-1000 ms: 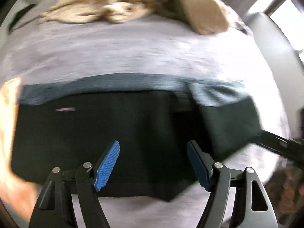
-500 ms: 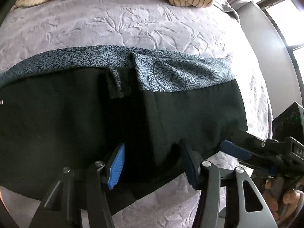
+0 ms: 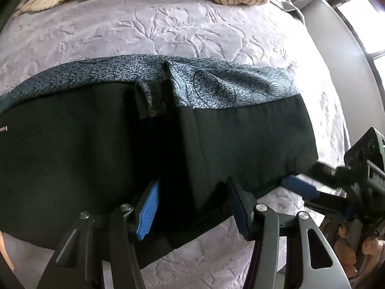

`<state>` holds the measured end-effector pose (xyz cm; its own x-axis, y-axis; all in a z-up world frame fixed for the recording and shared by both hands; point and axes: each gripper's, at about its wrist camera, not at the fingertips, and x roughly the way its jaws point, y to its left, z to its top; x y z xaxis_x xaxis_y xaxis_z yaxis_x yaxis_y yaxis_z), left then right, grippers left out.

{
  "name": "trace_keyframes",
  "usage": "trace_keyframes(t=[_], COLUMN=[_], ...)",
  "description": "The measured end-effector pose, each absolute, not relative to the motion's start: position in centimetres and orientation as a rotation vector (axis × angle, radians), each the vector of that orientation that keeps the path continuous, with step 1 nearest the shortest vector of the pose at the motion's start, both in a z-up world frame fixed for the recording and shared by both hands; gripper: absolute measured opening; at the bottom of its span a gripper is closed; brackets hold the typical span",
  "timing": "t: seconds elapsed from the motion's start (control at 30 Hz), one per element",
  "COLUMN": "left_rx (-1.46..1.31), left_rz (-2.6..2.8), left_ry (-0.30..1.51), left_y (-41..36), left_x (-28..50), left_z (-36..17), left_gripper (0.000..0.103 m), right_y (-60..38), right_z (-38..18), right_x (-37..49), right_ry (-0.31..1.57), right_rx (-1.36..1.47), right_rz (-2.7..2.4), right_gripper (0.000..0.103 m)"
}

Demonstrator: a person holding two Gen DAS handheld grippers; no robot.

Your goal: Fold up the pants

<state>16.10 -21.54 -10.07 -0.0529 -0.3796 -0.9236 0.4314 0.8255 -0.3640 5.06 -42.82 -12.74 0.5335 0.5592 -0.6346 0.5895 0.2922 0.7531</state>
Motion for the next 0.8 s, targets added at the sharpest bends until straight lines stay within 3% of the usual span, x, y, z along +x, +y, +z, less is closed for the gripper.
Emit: trace_keyframes(t=[0.07, 0.13, 0.17, 0.37, 0.57, 0.63, 0.77, 0.8], left_rx=[0.044, 0.048, 0.052, 0.109, 0.146, 0.161, 0.153, 0.145], left_rz=[-0.656, -0.647, -0.643, -0.606, -0.523, -0.514, -0.516, -0.52], left_ry=[1.482, 1.484, 1.479, 1.382, 1.434, 1.402, 1.353, 1.334], left_y=[-21.6, -21.7, -21.7, -20.4, -20.8, -21.3, -21.0, -21.2], left_x=[16.2, 16.4, 16.4, 15.4, 15.8, 15.8, 16.3, 16.7], left_z=[-10.4, -10.3, -10.0, -8.1, -11.3, -10.4, -7.7, -6.9], left_gripper=[0.055, 0.051, 0.051, 0.051, 0.057, 0.071, 0.071, 0.071], right_y=[-43.2, -43.3, -43.3, -42.5, -41.6, -41.8, -42.2, -43.0], right_z=[-13.2, -13.9, -14.1, -11.7, -17.1, -16.1, -11.0, -9.2], right_x=[5.6, 6.4, 6.6, 6.2, 5.9, 6.2, 7.5, 7.8], right_ry=[1.072, 1.092, 1.12, 1.087, 1.144, 1.167, 1.25, 1.212], right_rx=[1.361, 1.353, 1.346, 1.352, 1.404, 1.373, 1.164, 1.116], right_rz=[-0.027, -0.036, -0.053, 0.009, -0.055, -0.011, 0.192, 0.24], right_gripper=[0.05, 0.013, 0.005, 0.005, 0.005, 0.008, 0.031, 0.041])
